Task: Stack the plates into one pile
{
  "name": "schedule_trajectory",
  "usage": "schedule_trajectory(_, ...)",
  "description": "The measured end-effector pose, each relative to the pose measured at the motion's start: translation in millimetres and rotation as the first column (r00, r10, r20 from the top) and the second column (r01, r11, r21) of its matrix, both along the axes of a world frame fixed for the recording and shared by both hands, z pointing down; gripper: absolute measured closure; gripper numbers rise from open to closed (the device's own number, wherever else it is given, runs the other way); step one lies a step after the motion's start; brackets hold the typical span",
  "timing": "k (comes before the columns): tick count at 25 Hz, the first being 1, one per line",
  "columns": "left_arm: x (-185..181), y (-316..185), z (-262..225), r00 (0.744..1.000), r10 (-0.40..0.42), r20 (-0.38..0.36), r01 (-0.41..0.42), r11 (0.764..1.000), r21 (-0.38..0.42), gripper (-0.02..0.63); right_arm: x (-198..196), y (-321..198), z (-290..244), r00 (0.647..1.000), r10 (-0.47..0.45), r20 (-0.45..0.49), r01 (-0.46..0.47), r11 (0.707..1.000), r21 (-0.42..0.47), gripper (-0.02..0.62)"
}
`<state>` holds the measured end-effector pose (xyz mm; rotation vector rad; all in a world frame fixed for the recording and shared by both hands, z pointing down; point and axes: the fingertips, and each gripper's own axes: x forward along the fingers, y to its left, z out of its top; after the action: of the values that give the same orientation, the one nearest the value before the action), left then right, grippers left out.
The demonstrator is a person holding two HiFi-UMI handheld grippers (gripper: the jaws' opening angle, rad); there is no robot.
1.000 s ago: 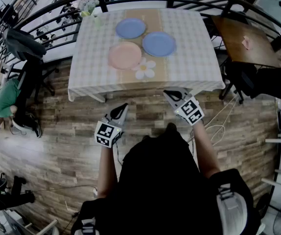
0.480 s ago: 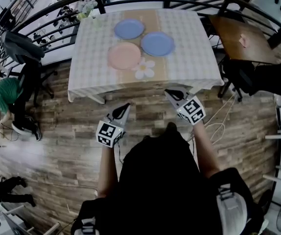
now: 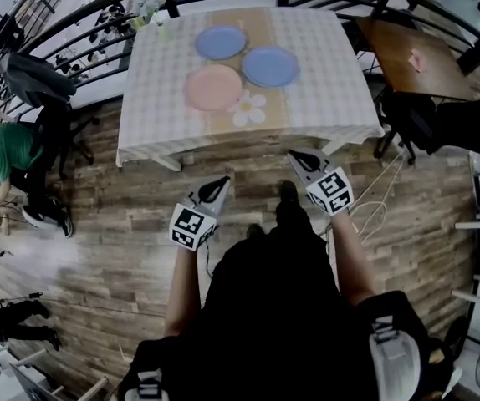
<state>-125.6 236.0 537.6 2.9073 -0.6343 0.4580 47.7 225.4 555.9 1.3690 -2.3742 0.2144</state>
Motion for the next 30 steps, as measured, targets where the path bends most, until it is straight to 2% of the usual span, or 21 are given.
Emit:
schedule_trajectory(4, -5, -3, 2, 1.000, -0.012, 0.013, 0.012, 1.000, 0.004, 0.607, 2, -1, -2, 1.000, 0.015, 0.007, -0.016, 0.999, 0.044, 0.597)
schedule_trajectory(9, -5, -2, 1, 1.000, -0.024, 0.009, 0.024, 1.000, 0.004, 0.607, 4, 2, -2, 1.000, 0.015, -0.007, -0.015, 1.000, 0.002, 0.597)
schedule_trajectory(11, -6, -2, 1, 0.999, -0.033, 0.010, 0.033, 0.999, 0.008, 0.607, 9, -2, -1, 0.999, 0.005, 0.035, -0.006, 0.999, 0.031, 0.597)
schedule_trajectory(14, -11, -7, 1, 0.999, -0.052, 0.003, 0.052, 0.999, 0.005, 0.606, 13, -10, -16, 0.987, 0.003, 0.160, -0.017, 0.997, 0.082, 0.597)
schedule_trajectory(15, -12, -9, 1, 0.998, -0.059, 0.001, 0.059, 0.998, 0.005, 0.607, 13, -12, -21, 0.986, 0.000, 0.165, -0.016, 0.995, 0.098, 0.597)
schedule_trajectory(17, -15, -14, -1, 0.997, -0.079, 0.000, 0.079, 0.997, 0.006, 0.607, 13, -17, -23, 0.995, -0.011, 0.102, -0.001, 0.993, 0.115, 0.597)
schedule_trajectory(21, -23, -25, -2, 0.993, -0.116, -0.002, 0.116, 0.993, 0.008, 0.607, 5, -23, -17, 0.999, -0.031, -0.030, 0.033, 0.997, 0.073, 0.597)
schedule_trajectory(30, -14, -57, 0, 0.990, -0.141, 0.017, 0.141, 0.990, -0.006, 0.607, 13, -57, -1, 0.997, -0.063, -0.047, 0.065, 0.997, 0.040, 0.597)
